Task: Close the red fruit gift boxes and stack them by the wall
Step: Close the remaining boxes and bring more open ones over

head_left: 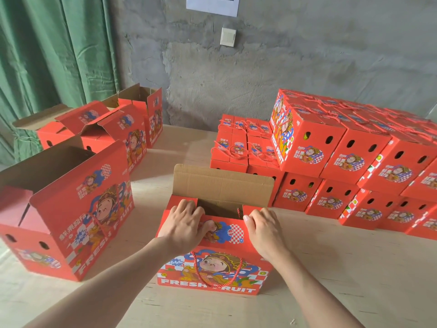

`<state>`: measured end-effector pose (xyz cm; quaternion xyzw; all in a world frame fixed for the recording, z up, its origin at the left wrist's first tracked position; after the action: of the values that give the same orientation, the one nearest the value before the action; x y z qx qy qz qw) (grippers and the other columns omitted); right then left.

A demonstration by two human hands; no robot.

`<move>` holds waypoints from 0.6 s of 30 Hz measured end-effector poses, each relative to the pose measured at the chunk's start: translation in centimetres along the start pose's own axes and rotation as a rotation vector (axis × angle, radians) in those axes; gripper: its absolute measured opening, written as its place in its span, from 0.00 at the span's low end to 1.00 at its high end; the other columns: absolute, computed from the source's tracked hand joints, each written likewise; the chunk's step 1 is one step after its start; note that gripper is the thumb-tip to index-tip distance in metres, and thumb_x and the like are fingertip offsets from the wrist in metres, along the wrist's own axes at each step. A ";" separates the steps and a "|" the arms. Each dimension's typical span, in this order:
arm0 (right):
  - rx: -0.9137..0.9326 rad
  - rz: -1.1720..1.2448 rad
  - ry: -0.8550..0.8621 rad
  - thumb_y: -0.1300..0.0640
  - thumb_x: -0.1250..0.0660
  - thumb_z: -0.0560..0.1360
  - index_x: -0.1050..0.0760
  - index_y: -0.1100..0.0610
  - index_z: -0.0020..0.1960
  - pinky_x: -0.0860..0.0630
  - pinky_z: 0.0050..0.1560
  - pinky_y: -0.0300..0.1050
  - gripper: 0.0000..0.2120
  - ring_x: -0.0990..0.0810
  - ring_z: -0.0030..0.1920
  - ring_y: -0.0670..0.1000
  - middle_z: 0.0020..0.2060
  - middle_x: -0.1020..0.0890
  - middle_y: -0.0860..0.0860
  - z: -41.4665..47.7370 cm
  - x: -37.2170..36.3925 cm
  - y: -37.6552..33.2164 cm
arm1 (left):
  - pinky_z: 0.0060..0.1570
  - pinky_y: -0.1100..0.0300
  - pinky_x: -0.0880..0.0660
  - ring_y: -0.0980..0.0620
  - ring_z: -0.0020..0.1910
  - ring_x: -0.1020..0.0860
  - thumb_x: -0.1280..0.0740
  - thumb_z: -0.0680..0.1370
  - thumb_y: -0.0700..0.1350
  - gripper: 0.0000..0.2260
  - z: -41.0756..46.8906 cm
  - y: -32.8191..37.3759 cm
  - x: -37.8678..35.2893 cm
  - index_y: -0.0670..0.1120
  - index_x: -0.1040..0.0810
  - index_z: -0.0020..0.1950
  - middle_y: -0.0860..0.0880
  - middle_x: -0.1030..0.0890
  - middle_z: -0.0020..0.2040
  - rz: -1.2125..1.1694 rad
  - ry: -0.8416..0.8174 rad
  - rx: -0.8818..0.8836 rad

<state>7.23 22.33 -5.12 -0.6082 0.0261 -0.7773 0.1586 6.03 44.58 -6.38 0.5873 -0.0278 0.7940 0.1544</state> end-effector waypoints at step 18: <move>-0.091 0.049 0.051 0.50 0.48 0.83 0.25 0.62 0.52 0.36 0.56 0.44 0.19 0.28 0.53 0.53 0.50 0.22 0.54 0.8 -1.1 0.4 | 0.60 0.52 0.35 0.46 0.62 0.30 0.52 0.81 0.59 0.20 1.5 -0.2 0.2 0.47 0.31 0.60 0.47 0.25 0.60 -0.050 -0.079 0.286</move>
<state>8.27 22.36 -6.05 -0.5939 0.0802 -0.7865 0.1492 7.39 44.50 -5.80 0.6347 0.0942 0.7619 0.0879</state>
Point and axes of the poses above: each hand's wrist, its own z-axis towards the middle knuckle, its own x-axis out of the back of the hand, y = z × x, the point moved 1 cm from there along z, towards the middle knuckle
